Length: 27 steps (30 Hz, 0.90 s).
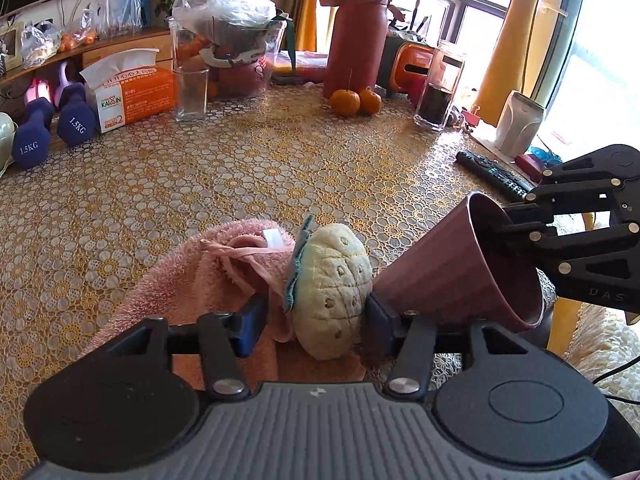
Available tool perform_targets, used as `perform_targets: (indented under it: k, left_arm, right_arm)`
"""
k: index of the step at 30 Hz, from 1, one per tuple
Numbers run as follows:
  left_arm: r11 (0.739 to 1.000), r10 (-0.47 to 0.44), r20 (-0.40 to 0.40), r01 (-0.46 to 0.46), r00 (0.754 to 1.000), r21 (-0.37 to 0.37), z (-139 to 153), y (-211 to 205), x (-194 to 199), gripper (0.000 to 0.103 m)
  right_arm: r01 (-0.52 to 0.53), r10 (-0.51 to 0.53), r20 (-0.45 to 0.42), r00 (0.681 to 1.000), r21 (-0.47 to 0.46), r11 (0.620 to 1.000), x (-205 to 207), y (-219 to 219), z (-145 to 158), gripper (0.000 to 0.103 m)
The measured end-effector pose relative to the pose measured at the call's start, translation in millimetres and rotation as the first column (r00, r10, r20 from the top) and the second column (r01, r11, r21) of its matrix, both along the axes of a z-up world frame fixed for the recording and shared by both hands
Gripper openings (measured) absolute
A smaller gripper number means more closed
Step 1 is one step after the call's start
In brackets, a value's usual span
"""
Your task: Organize objects
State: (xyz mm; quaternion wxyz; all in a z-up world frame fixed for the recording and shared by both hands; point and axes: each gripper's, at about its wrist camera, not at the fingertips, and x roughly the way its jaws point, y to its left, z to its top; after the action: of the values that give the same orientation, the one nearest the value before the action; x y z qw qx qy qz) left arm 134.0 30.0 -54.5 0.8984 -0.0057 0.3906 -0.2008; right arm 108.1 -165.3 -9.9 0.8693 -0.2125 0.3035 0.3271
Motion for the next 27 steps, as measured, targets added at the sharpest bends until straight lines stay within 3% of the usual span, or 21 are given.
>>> perform_targets:
  k: [8, 15, 24, 27]
  left_arm:
    - [0.998, 0.041, 0.028, -0.04, 0.999, -0.046, 17, 11, -9, 0.03]
    - [0.971, 0.003, 0.043, 0.008, 0.999, -0.238, 50, 29, -24, 0.03]
    - [0.989, -0.015, -0.006, 0.014, 1.0, -0.149, 24, 10, -13, 0.03]
    - [0.998, -0.014, -0.032, 0.012, 0.999, -0.068, 10, 3, -6, 0.03]
  right_arm:
    - [0.003, -0.003, 0.0, 1.0, 0.005, 1.0, 0, 0, 0, 0.007]
    - [0.004, -0.004, 0.001, 1.0, 0.006, 1.0, 0, 0, -1, 0.007]
    - [0.002, -0.002, 0.003, 1.0, 0.004, 1.0, -2, 0, -1, 0.007]
    - [0.003, -0.003, 0.001, 1.0, 0.005, 1.0, -2, -1, -1, 0.007]
